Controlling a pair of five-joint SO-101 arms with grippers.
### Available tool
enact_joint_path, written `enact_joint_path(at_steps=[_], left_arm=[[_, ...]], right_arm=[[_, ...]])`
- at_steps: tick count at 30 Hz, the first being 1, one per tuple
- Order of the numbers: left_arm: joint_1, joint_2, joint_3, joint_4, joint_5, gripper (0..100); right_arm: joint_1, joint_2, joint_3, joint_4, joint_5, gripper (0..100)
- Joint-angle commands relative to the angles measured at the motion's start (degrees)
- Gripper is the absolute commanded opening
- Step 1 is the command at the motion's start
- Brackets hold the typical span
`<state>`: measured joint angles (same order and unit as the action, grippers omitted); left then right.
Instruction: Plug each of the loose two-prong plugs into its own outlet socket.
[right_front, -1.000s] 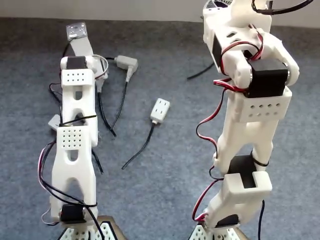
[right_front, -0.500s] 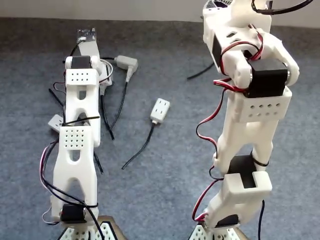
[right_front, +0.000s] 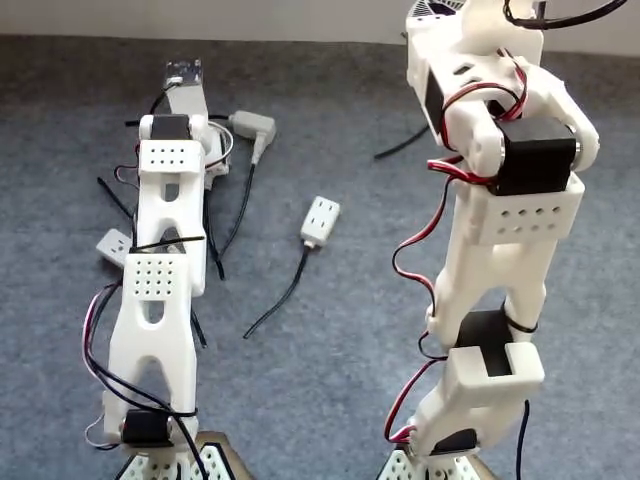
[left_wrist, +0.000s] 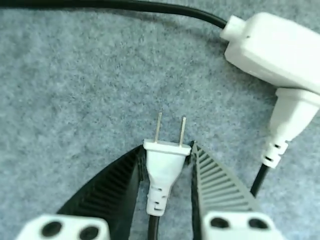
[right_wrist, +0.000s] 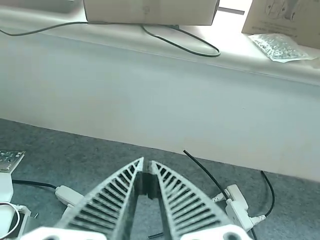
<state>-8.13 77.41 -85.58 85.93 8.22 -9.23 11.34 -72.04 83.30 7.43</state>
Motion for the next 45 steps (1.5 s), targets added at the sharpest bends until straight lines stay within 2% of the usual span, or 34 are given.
enact_joint_path(at_steps=[1,6,9,12,15,20,22,29,32,38,45], left_arm=[[0.04,-0.31,-0.66,-0.44,-0.44,10],[0.04,-3.38,-4.44,-0.09,-1.85,1],[1.54,-7.78,-9.8,3.08,-4.75,1],[4.26,-14.37,-9.54,4.31,-8.26,1],[7.78,-20.18,-9.45,4.31,-15.12,1],[12.09,-25.63,-9.45,3.52,-31.21,1],[13.05,-27.21,-9.45,4.13,-34.29,1],[20.79,-31.52,-9.54,8.18,-34.29,1],[23.69,-36.18,-9.54,12.31,-34.11,1],[25.45,-47.78,-9.54,12.4,-19.78,1],[25.45,-57.19,-9.54,14.33,-10.55,1]], right_arm=[[-0.31,-1.01,-0.48,-0.66,0.62,1.3],[-0.31,-1.01,-0.48,-0.66,0.62,1.3],[-0.31,-1.01,-0.57,-0.66,0.62,1.3],[-0.31,-1.01,-0.57,-0.66,0.62,1.3],[0.57,-1.01,-0.57,-0.66,0.62,1.3],[3.91,-1.01,-0.66,-1.19,0.62,1.3],[5.32,-1.01,-0.66,-1.63,0.62,1.3],[5.76,-0.75,-0.66,-2.07,0.62,1.3],[5.93,-0.75,-0.66,-2.07,0.62,1.3],[6.02,-0.75,-0.66,-2.07,0.62,1.3],[6.02,-0.75,-0.66,-2.07,0.62,1.3]])
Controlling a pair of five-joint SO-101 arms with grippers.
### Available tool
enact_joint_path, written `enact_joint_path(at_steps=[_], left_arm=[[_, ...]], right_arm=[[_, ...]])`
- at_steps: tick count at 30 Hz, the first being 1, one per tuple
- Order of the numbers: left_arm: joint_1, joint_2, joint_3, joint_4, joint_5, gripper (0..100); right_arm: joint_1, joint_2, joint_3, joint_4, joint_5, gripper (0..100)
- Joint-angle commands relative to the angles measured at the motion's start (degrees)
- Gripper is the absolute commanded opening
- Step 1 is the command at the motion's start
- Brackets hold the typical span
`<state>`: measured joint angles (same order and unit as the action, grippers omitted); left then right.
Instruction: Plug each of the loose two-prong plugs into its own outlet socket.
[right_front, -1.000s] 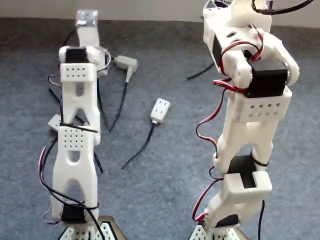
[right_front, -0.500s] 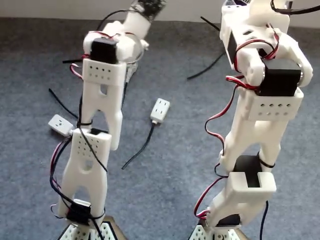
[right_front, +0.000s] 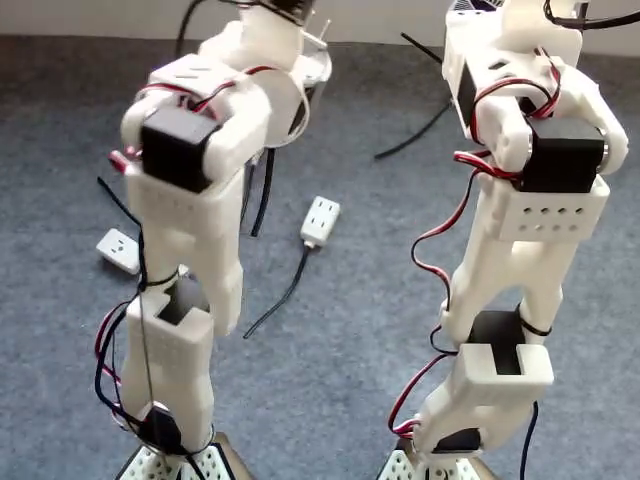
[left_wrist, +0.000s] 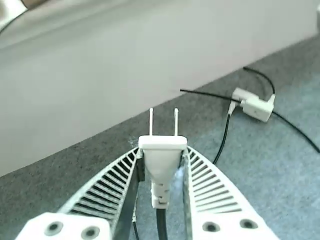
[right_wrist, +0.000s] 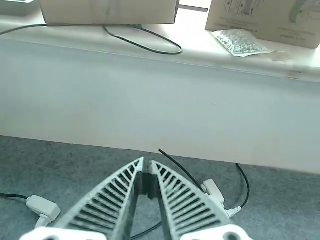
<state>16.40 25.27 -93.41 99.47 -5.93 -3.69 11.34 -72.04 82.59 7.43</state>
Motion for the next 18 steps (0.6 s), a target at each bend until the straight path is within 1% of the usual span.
enact_joint_path(at_steps=[1,3,7,11,15,18], left_arm=[[1.01,-5.41,-1.71,0.79,4.92,1],[2.07,-4.62,-1.71,0.53,5.54,1],[6.11,-3.03,-1.71,0.88,1.93,1],[7.52,-3.56,-2.07,0.53,1.67,1],[9.27,-3.74,-2.07,0.62,1.67,1],[9.71,-7.08,-1.89,1.14,1.85,1]], right_arm=[[0.48,-0.75,-0.66,-1.36,0.53,1.3],[0.31,-0.75,-0.66,-1.36,0.44,1.3],[0.13,-0.84,-0.66,-1.27,0.35,1.3],[0.13,-1.01,-0.66,-1.1,0.35,1.3],[-1.63,-1.01,-0.66,-0.92,0.62,1.3],[-2.33,-1.01,-0.66,-0.92,0.62,1.3]])
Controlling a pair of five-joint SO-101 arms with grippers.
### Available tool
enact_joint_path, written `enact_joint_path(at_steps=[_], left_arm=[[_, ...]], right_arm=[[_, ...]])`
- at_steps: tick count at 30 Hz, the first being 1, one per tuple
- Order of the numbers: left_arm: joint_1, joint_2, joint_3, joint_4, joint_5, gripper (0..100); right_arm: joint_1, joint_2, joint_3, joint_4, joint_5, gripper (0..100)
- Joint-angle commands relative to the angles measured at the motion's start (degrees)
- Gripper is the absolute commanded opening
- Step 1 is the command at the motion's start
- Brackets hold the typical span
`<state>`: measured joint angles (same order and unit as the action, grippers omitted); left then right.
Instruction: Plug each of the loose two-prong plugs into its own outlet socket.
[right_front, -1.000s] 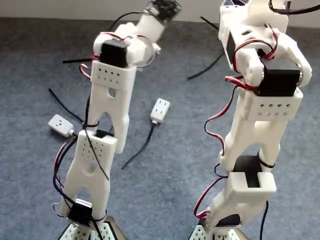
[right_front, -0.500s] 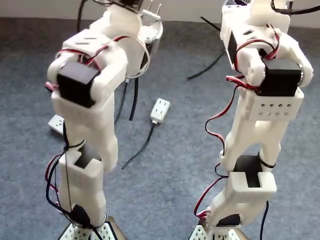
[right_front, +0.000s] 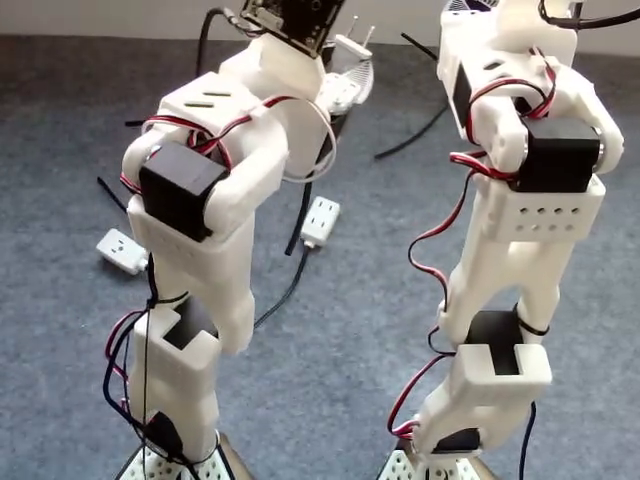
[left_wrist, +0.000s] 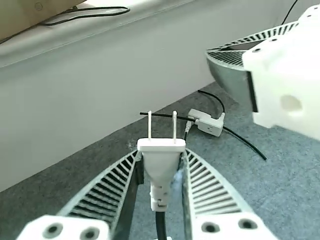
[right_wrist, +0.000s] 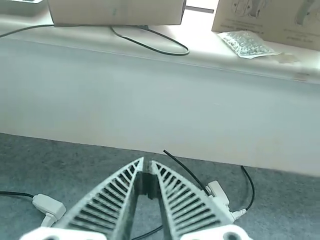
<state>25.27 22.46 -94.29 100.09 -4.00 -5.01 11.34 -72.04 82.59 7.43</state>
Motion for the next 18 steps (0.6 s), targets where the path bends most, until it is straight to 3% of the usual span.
enact_joint_path(at_steps=[1,8,18], left_arm=[[0.84,-5.76,-0.92,0.88,0.0,1],[-0.48,-15.78,1.36,1.23,6.24,1],[-0.92,-31.25,35.3,-1.49,10.73,1]], right_arm=[[-1.01,-1.01,-0.66,-0.92,0.62,1.3],[-1.01,-1.01,-0.66,-0.92,0.62,1.3],[-1.01,-1.01,-0.66,-0.92,0.62,1.3]])
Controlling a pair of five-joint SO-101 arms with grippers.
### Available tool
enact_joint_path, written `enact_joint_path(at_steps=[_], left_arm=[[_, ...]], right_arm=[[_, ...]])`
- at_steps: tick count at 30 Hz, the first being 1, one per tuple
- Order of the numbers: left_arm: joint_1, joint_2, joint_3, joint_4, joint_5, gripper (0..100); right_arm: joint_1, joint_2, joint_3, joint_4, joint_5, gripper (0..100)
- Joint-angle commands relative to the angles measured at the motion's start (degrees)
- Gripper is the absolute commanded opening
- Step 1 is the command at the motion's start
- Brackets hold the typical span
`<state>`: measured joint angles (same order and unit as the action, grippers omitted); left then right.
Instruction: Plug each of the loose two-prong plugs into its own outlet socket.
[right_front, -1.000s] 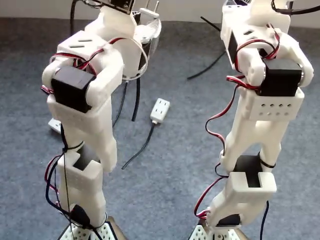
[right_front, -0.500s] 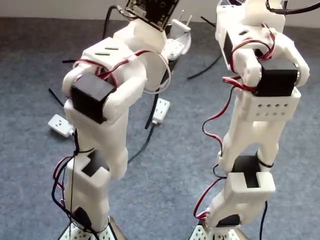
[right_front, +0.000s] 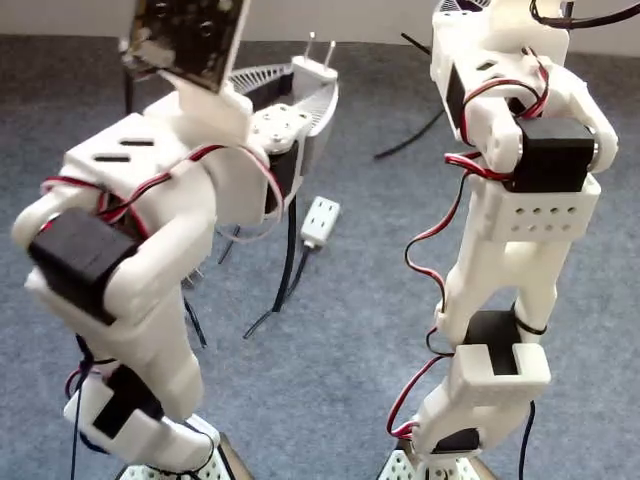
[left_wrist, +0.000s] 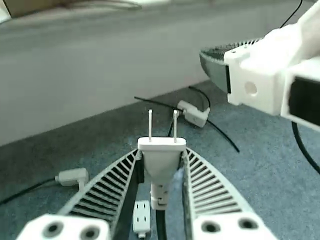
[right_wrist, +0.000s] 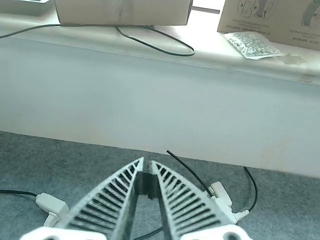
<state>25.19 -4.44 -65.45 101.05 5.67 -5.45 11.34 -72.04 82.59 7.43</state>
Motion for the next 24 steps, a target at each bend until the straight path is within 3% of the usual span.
enact_joint_path(at_steps=[1,8,12,16,24], left_arm=[[-0.84,-5.58,8.31,-3.78,1.05,1],[-0.92,-13.67,21.67,-10.73,0.88,1],[-2.95,-20.7,34.95,-19.08,0.97,1],[-5.23,-31.34,55.25,-34.99,1.05,1],[-7.6,-54.64,99.56,-76.92,0.97,1]], right_arm=[[-0.57,-1.01,-0.66,-0.84,0.62,1.3],[-0.57,-1.01,-0.66,-0.84,0.62,1.3],[-0.66,-1.01,-0.66,-0.84,0.62,1.3],[-0.66,-1.01,-0.66,-0.84,0.62,1.3],[-2.24,-1.01,-0.66,0.13,0.62,1.3]])
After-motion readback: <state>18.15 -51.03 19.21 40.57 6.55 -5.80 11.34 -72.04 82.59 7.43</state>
